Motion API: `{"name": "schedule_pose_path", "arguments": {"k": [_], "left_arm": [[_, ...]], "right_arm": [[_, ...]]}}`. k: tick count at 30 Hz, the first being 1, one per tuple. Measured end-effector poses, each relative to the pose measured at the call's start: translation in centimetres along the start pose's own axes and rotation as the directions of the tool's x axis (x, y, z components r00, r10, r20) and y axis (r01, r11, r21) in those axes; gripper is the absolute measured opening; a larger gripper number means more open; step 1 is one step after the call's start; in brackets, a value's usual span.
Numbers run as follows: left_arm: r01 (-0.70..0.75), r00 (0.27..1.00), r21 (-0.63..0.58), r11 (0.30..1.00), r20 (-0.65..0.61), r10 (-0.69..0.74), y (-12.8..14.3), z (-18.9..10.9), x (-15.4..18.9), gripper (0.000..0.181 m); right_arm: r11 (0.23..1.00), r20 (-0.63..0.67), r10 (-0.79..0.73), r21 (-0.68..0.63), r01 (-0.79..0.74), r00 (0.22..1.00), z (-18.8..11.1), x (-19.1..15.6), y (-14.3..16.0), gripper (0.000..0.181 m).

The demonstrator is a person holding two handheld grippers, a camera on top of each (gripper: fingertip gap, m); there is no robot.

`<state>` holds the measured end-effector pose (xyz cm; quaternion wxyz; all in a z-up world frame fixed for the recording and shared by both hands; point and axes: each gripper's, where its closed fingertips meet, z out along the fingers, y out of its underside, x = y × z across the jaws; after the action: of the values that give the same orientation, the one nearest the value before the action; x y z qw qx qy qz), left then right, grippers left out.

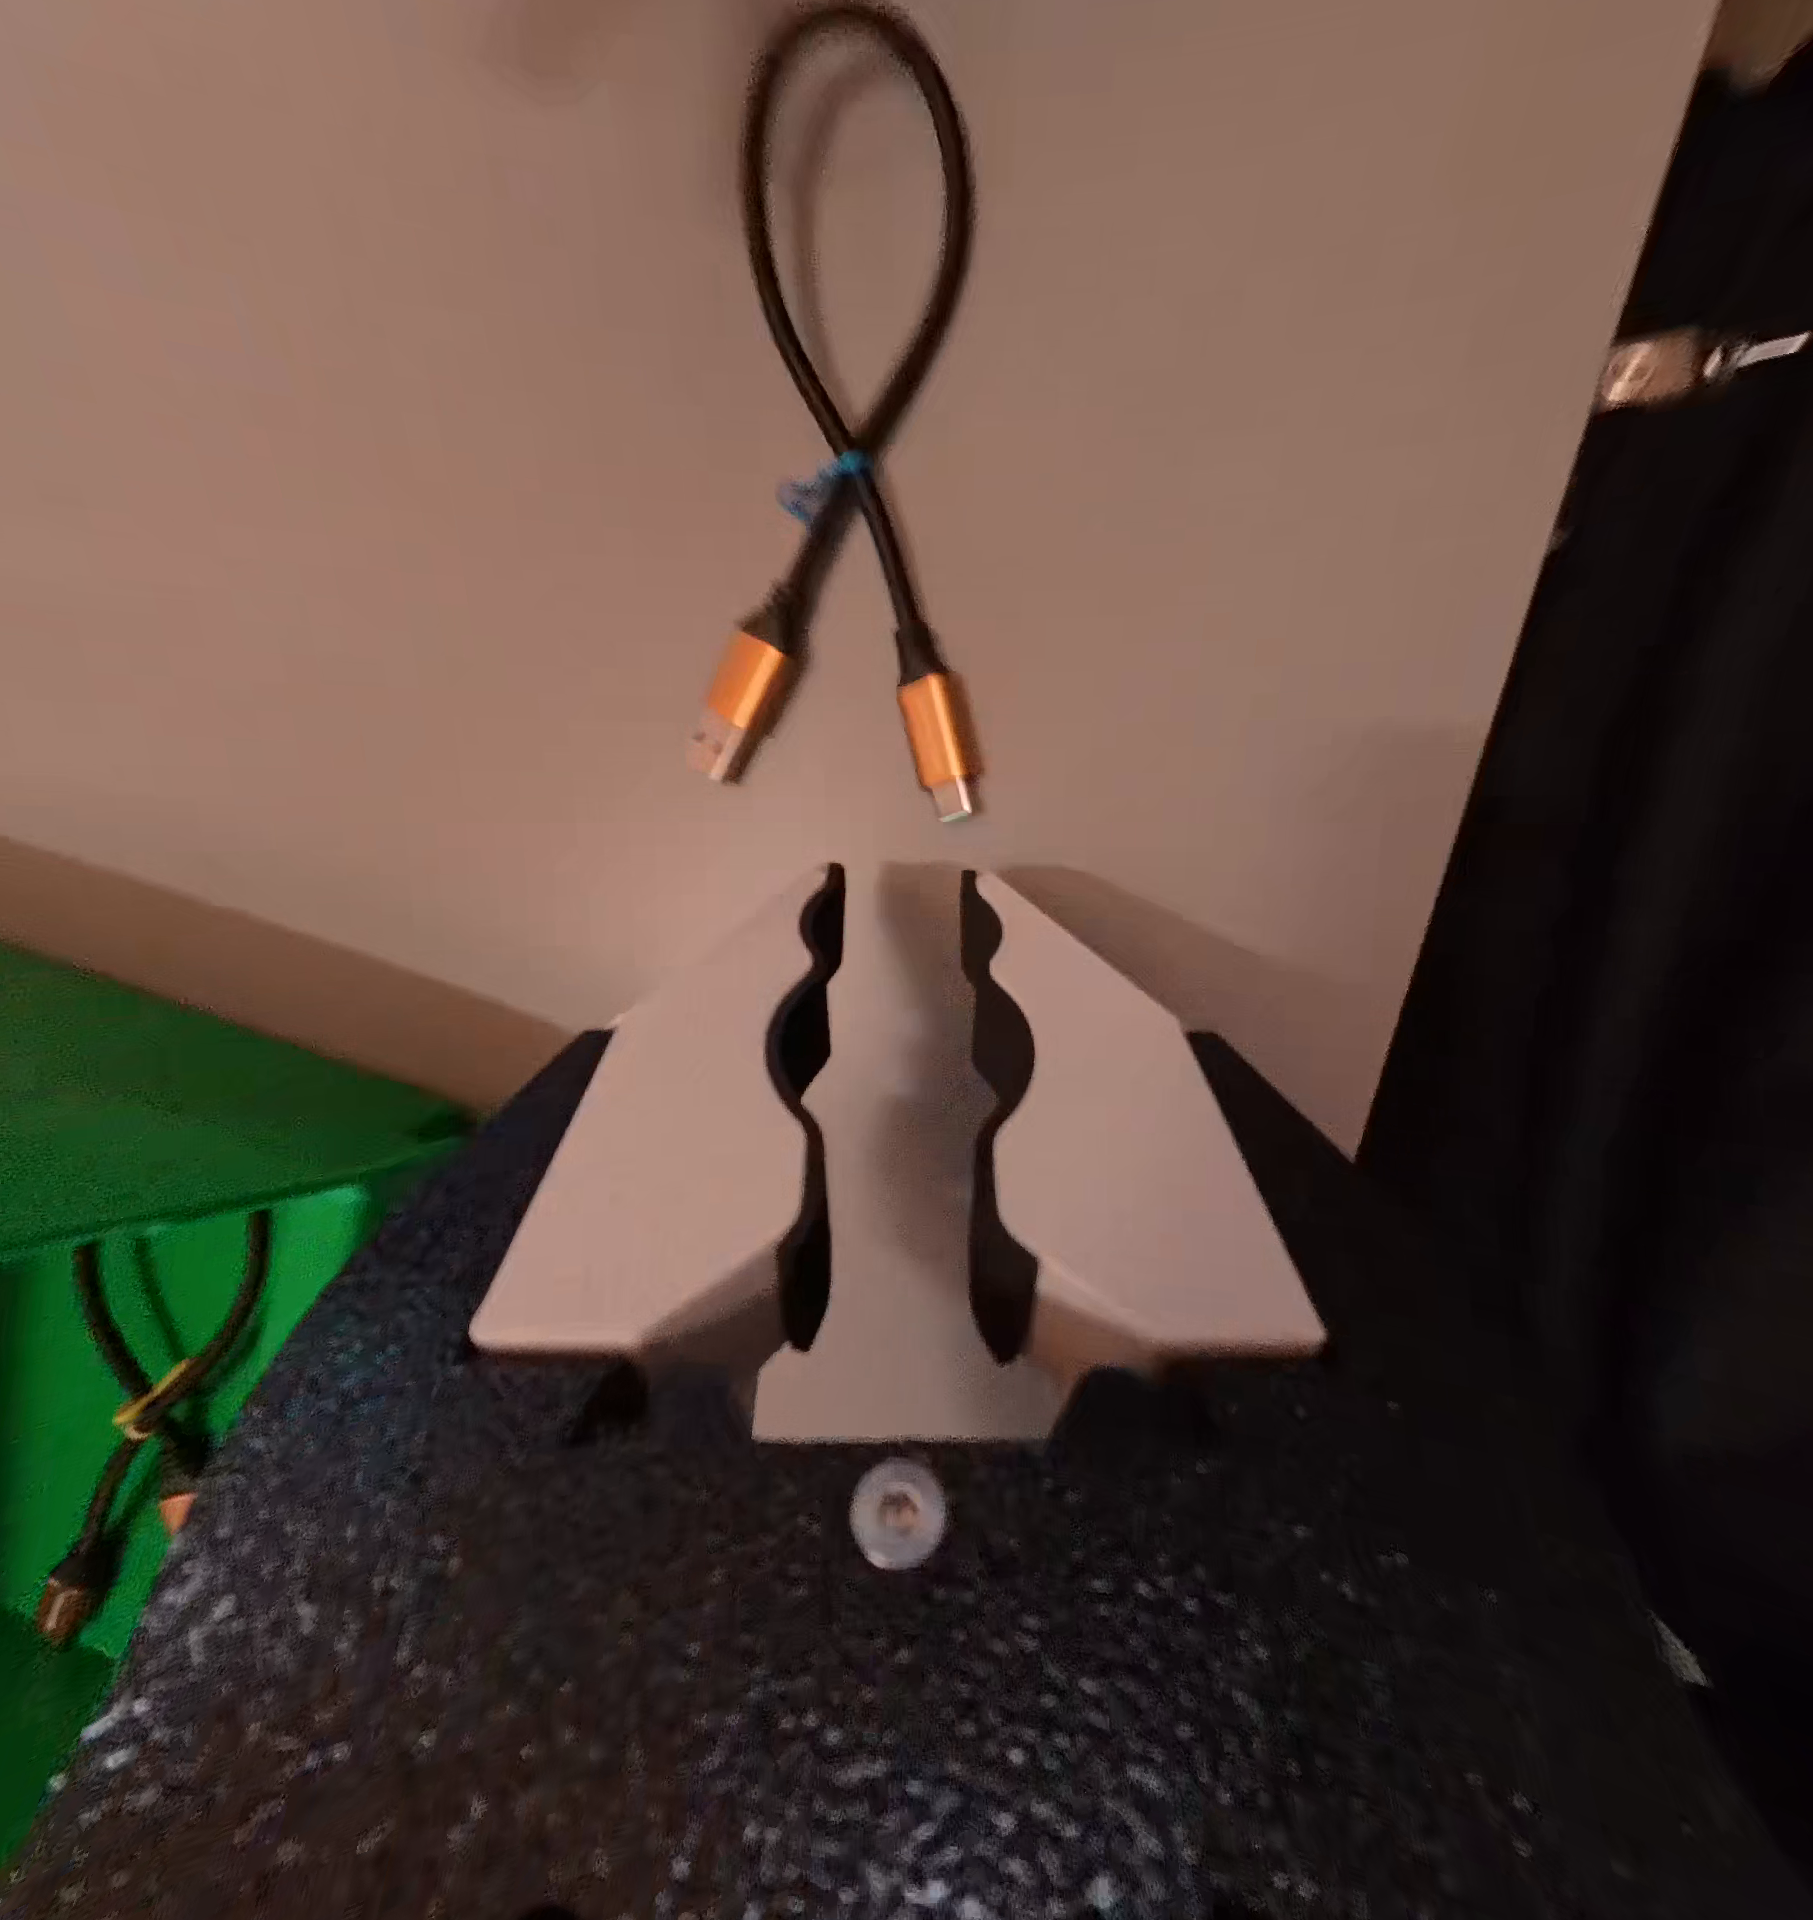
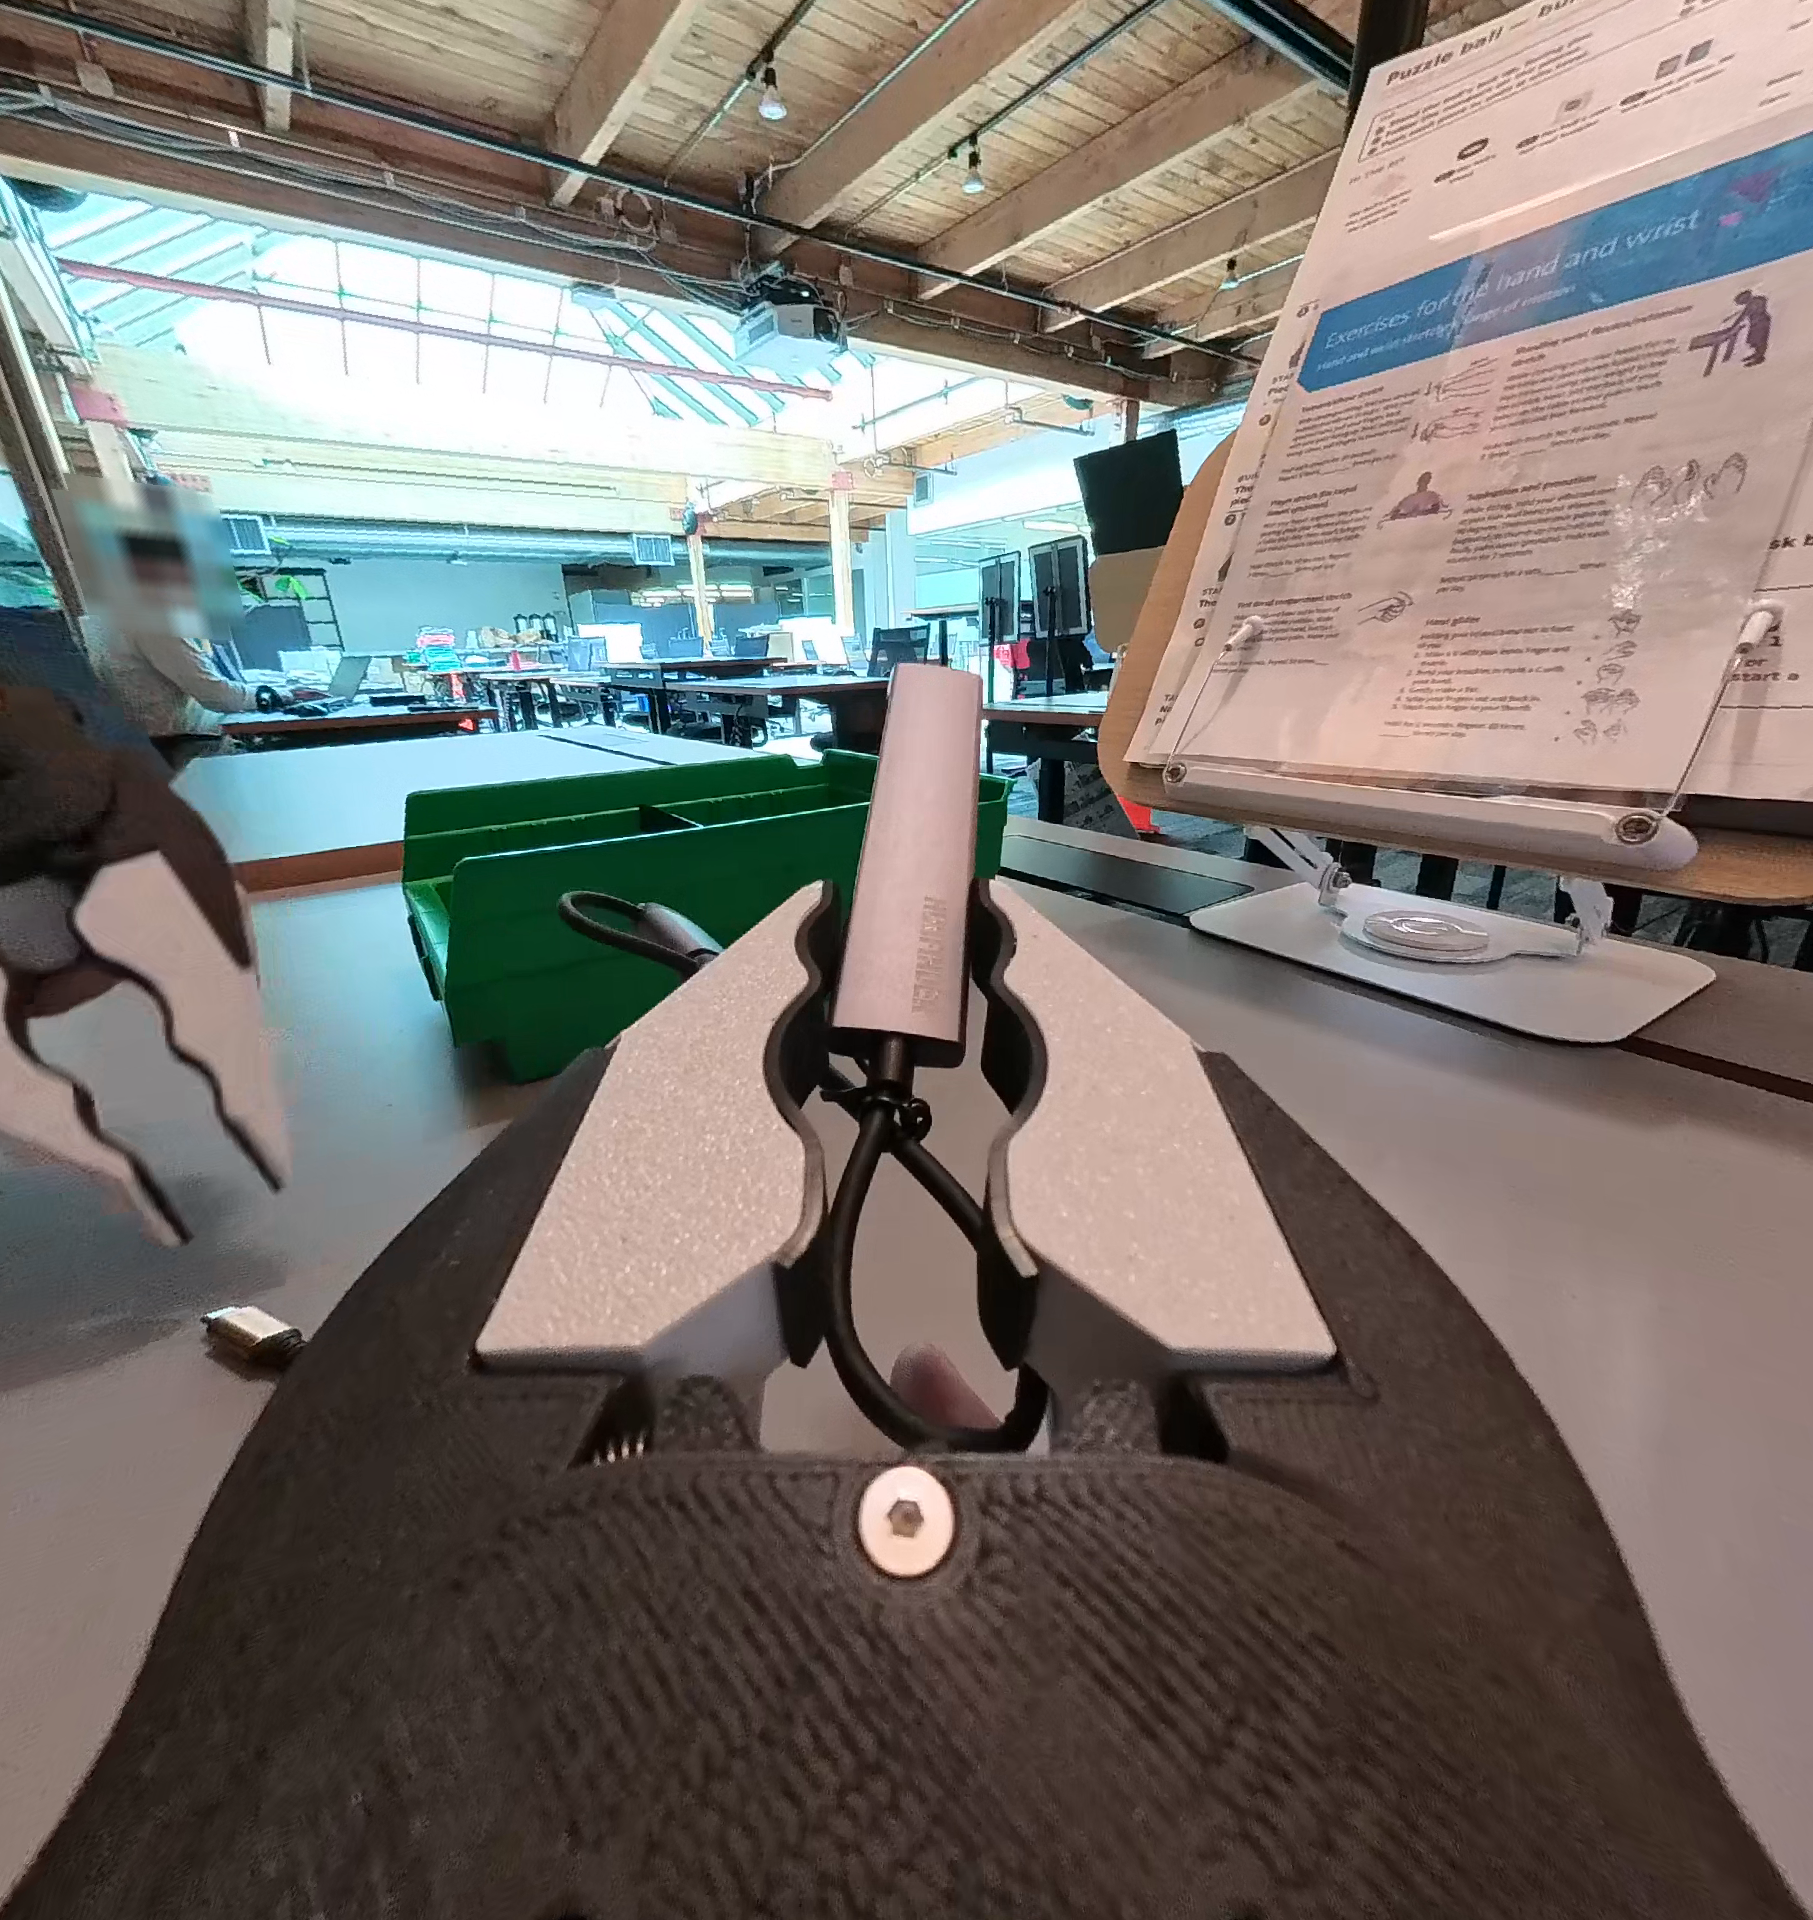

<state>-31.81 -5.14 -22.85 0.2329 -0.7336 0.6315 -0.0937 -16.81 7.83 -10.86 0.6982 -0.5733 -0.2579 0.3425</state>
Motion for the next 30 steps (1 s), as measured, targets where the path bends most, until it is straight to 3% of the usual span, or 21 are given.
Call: {"name": "schedule_pose_path", "arguments": {"k": [1, 2, 5, 8, 10, 14, 17, 19, 24, 30], "left_arm": [[0.0, 1.0, -0.036, 0.999, -0.006, 0.0, 0.3, 0.8, 0.4, 0.022], [0.001, 1.0, -0.02, 1.0, -0.015, -0.001, -0.2, 1.3, 0.8, 0.014], [0.009, 0.996, 0.068, 0.998, -0.093, -0.002, -2.9, 2.4, 2.7, 0.016], [-0.131, 0.975, 0.17, 0.977, -0.156, 0.158, -5.7, 3.3, 5.8, 0.016], [-0.233, 0.955, 0.246, 0.941, -0.127, 0.269, -7.4, 3.4, 6.9, 0.021], [-0.316, 0.944, 0.29, 0.903, -0.001, 0.331, -9.4, 2.4, 4.7, 0.022], [-0.386, 0.922, 0.245, 0.89, 0.07, 0.381, -10.2, 2.5, 2.3, 0.025], [-0.349, 0.937, 0.229, 0.909, 0.082, 0.339, -11.0, 3.1, 0.9, 0.026], [-0.077, 0.993, 0.195, 0.978, 0.098, 0.058, -11.4, 6.4, -2.8, 0.018], [-0.081, 0.975, 0.186, 0.979, 0.22, 0.039, -11.0, 7.7, -3.7, 0.009]], "right_arm": [[1.0, 0.002, -0.001, 0.0, 0.001, 1.0, 0.0, 0.0, 0.0, 0.024], [1.0, 0.001, -0.001, 0.001, 0.001, 1.0, 0.0, 0.0, 0.0, 0.024], [1.0, 0.001, 0.001, 0.005, -0.001, 1.0, -0.1, 0.0, -0.1, 0.024], [1.0, 0.0, 0.002, 0.002, -0.002, 1.0, 0.0, 0.0, 0.0, 0.024], [1.0, 0.002, 0.0, -0.001, 0.0, 1.0, 0.0, 0.0, 0.0, 0.024], [1.0, -0.001, 0.004, 0.003, -0.004, 1.0, 0.0, 0.0, 0.0, 0.024], [1.0, 0.003, 0.003, -0.005, -0.003, 1.0, 0.1, 0.0, 0.1, 0.024], [1.0, 0.003, -0.006, -0.01, 0.006, 1.0, 0.1, -0.1, 0.1, 0.024], [1.0, -0.016, -0.003, 0.001, 0.003, 1.0, -0.1, 0.4, -0.1, 0.024], [1.0, -0.017, -0.004, 0.002, 0.004, 1.0, -0.3, 0.4, -0.1, 0.024]]}}
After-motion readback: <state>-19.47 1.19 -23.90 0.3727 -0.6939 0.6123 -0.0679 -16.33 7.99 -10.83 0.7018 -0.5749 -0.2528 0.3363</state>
